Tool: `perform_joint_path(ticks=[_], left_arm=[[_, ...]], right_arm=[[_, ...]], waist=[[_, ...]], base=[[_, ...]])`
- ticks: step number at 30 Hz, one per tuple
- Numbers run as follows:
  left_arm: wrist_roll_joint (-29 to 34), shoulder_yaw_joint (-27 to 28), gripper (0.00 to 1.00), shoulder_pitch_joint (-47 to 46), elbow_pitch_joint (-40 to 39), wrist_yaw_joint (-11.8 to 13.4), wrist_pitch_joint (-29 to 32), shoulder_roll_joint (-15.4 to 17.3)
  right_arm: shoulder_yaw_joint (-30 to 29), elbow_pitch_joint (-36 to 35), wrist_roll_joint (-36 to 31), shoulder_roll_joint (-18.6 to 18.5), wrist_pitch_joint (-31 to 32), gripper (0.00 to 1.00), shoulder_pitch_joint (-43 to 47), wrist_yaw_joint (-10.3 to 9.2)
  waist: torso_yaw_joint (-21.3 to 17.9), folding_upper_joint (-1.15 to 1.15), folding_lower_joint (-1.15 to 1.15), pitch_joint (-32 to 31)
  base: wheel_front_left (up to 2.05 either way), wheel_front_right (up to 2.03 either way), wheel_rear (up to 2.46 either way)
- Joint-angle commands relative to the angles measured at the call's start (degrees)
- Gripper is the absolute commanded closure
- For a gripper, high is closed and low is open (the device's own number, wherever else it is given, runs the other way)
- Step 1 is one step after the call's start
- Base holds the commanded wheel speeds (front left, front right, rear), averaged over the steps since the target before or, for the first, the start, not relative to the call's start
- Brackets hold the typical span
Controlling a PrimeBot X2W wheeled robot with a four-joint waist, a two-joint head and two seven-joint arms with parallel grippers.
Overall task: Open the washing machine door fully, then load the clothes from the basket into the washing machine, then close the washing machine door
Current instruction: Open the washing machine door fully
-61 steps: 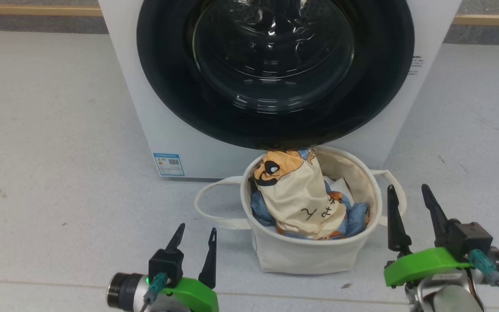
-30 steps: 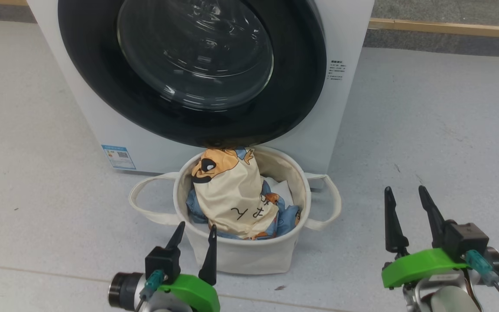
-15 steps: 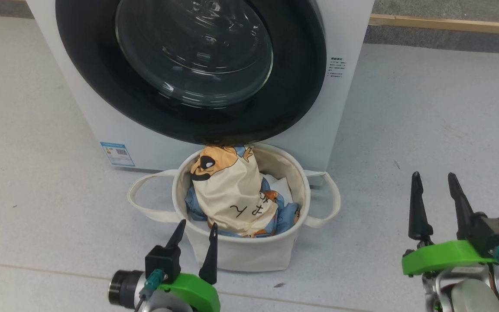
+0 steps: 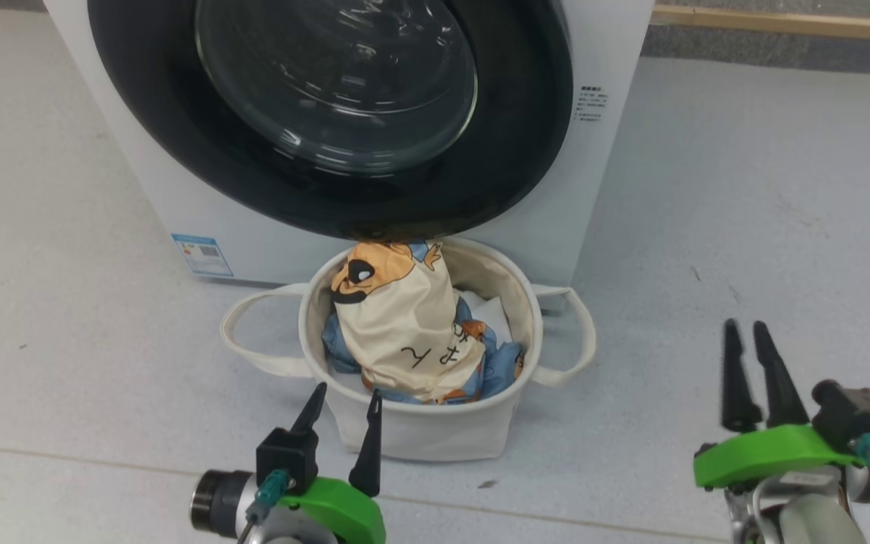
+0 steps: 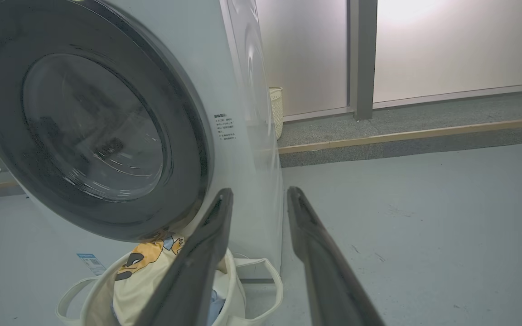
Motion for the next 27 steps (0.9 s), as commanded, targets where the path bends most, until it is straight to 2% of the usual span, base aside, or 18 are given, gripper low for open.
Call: perform_joint_path(ticks=[1,4,6,8,15,19,27], left_arm=[[0.3,1.5,0.00,-2.8,-1.7,0.1,-0.7,0.5],[0.3,1.2,0.00,-3.5,-1.8,0.0,-0.7,0.5],[0.4,1.1,0.00,-4.1,-1.9,0.1,-0.7,0.5],[0.6,1.0,0.00,-4.8,-2.2,0.2,-0.7,0.5],[1.6,0.2,0.00,-8.7,-3.0,0.2,-0.7,0.5],[1.6,-0.3,0.00,-10.9,-3.7,0.5,-0.7,0.5],[1.2,0.0,0.00,-14.5,-5.6,1.5,-0.7,0.5]], right_arm=[[1.5,-1.6,1.6,-0.2,-0.7,1.00,-3.3,0.00],[0.8,0.2,9.2,-0.2,-0.7,1.00,-5.4,0.00],[0.1,3.1,18.2,-0.2,-0.7,1.00,-7.4,0.00],[0.0,5.7,24.2,-0.2,-0.7,1.00,-10.5,0.00],[-1.3,12.9,33.8,-0.5,1.6,1.00,-24.4,0.00],[-3.6,16.5,37.6,-3.8,3.8,1.00,-32.7,0.00],[-2.8,16.8,53.0,-8.7,16.0,1.00,-46.5,0.00]], waist=[[0.0,0.00,0.00,0.5],[0.0,0.00,0.00,2.5],[0.0,0.00,0.00,4.0],[0.0,0.00,0.00,5.9],[0.3,0.00,0.00,14.0],[1.1,0.00,0.00,18.3],[2.4,0.00,0.00,26.3]], base=[[0.00,0.00,0.00],[0.00,0.00,0.00],[0.00,0.00,0.00],[0.00,0.00,0.00],[0.00,0.00,0.00],[0.00,0.00,0.00],[0.00,0.00,0.00]])
